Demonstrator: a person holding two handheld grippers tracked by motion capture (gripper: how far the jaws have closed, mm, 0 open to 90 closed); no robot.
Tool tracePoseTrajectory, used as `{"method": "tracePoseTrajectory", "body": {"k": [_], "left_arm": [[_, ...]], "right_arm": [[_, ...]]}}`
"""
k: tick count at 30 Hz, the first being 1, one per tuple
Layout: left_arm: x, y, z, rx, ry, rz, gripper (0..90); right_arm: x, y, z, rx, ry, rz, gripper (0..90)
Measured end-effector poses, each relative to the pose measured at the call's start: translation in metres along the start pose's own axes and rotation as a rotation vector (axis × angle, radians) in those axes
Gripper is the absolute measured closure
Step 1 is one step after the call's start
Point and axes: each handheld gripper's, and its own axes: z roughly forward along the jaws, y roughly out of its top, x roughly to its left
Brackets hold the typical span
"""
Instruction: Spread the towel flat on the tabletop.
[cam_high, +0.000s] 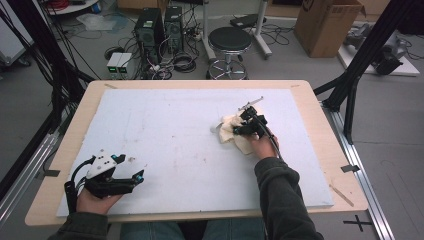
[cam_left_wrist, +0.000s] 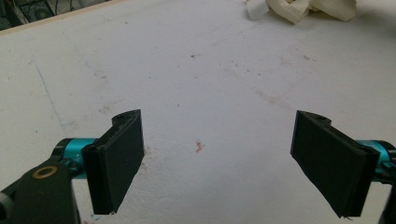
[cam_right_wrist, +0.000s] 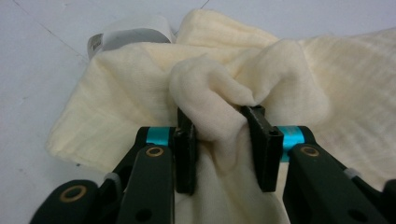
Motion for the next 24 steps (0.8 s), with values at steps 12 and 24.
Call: {"method": "tracePoseTrajectory", "body": {"k": [12, 24], "left_arm": [[0.0, 0.0, 0.0, -0.002, 0.004, 0.003, 17.8], [0.002, -0.001, -0.001, 0.006, 0.016, 0.0, 17.8]], "right_arm": [[0.0, -0.002, 0.001, -0.008, 0.009, 0.051, 78.8], [-0.008, -0.003, -0.009, -0.068, 0.056, 0.071, 80.4]]}}
